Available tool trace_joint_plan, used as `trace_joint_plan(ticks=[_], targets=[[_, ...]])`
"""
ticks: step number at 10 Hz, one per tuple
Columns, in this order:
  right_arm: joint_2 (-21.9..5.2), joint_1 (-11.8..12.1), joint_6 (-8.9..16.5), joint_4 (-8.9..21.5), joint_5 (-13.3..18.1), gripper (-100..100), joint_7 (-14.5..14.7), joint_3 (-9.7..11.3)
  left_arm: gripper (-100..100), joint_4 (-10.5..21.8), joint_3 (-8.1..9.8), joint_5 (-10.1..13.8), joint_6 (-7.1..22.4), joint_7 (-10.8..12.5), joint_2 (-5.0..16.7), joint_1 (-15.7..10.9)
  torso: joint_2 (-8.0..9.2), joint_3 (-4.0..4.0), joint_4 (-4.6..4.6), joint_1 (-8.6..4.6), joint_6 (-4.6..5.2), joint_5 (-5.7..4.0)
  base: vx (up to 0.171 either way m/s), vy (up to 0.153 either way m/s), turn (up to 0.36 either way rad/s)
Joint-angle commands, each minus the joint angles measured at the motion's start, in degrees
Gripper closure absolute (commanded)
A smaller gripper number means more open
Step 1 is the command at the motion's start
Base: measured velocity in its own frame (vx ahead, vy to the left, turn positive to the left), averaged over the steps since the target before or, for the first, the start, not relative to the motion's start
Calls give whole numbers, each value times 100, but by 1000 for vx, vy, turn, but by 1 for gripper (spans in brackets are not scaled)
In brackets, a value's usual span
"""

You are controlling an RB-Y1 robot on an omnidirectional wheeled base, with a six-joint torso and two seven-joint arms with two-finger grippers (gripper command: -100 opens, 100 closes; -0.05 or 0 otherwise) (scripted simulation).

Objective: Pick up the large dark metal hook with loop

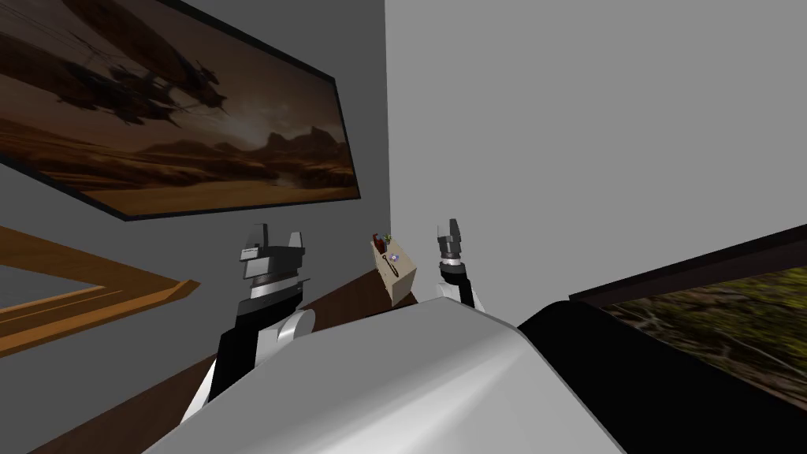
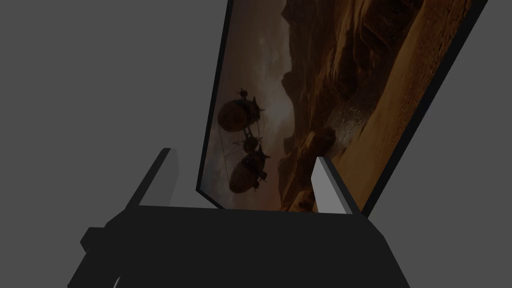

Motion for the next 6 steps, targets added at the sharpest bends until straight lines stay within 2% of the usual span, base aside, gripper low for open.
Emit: trace_joint_plan(ticks=[1,3,6], targets=[[-260,-22,24,166,84,-100,84,9,0,0,0,0,0,0,0,0,0,0,0,0,0,0,0,52,16],[-549,-53,61,407,206,-100,208,25,0,0,-1,0,0,0,-1,0,-5,-3,-1,38,-1,8,15,144,15],[-1090,-124,148,908,470,-100,479,66,0,0,-2,0,0,0,-2,0,-8,-5,-2,73,-1,16,16,199,21]])
